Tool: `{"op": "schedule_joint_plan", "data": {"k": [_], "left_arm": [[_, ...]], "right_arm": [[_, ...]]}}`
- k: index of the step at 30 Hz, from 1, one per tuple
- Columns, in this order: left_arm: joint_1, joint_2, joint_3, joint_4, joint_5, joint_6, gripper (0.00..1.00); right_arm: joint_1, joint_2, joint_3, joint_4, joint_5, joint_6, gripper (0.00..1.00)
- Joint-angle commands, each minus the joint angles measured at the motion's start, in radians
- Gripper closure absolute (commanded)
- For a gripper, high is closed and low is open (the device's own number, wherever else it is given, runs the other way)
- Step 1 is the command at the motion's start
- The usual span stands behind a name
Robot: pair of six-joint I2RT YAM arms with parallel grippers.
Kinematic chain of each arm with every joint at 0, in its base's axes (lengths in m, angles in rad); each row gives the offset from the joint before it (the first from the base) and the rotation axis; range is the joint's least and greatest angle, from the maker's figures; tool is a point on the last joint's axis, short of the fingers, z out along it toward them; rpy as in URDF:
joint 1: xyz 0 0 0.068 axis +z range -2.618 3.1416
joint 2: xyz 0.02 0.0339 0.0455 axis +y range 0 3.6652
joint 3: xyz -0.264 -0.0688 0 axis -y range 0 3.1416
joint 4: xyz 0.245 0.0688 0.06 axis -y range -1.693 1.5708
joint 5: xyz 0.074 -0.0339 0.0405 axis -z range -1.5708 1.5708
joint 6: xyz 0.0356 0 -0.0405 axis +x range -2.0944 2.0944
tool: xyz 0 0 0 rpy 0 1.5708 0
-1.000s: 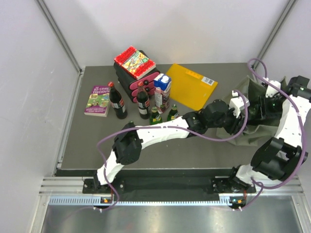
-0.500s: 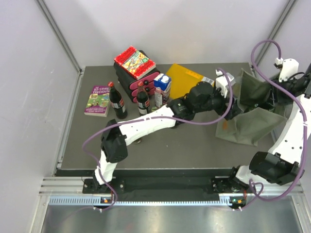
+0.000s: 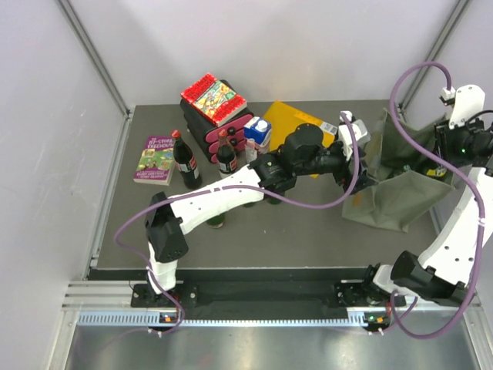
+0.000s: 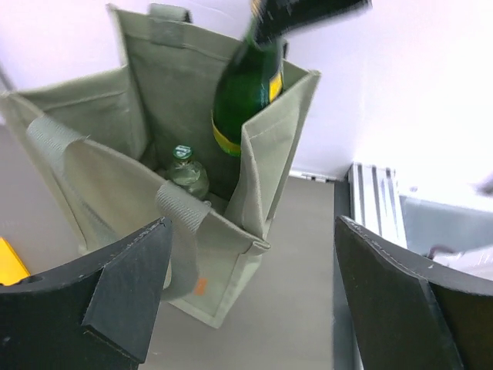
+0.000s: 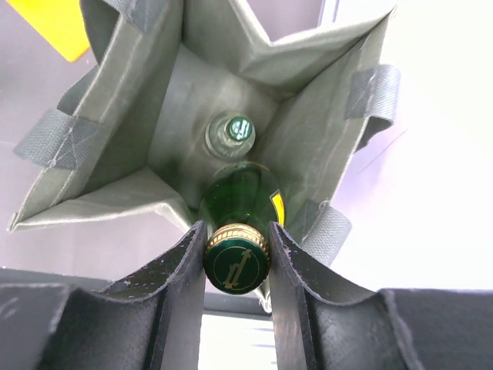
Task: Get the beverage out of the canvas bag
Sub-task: Take out the drink from the canvas bag.
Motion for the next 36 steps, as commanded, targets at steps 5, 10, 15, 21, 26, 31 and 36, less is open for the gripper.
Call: {"op": "schedule_joint_plan", "data": {"k": [5, 10, 15, 21, 26, 31, 36], "left_arm": [[0.0, 0.021, 0.018, 0.185, 0.091, 0.121, 0.1], [-0.003, 0.089, 0.04, 0.302, 0.066, 0.015, 0.1], [-0.007, 0.152, 0.098, 0.358, 0.034, -0.028, 0.11], [-0.015, 0.228, 0.183, 0.401, -0.092, -0.032, 0.1], [-0.018, 0.299, 0.291, 0.398, -0.133, -0.016, 0.09], [-0.021, 0.336, 0.354, 0.381, -0.156, 0.021, 0.08], [-0.024, 0.37, 0.403, 0.378, -0.161, 0.049, 0.07]], "right_arm": [[-0.005, -0.063, 0.085, -0.004, -0.087, -0.005, 1.0], [-0.005, -0.046, 0.122, -0.002, -0.124, 0.013, 1.0], [-0.003, -0.019, 0.187, 0.005, -0.144, 0.027, 1.0], [-0.003, -0.011, 0.204, 0.053, -0.205, 0.075, 1.0], [-0.003, 0.011, 0.234, 0.084, -0.266, 0.116, 1.0], [-0.003, 0.018, 0.254, 0.122, -0.308, 0.144, 1.0], [-0.003, 0.017, 0.254, 0.151, -0.358, 0.161, 1.0]]}}
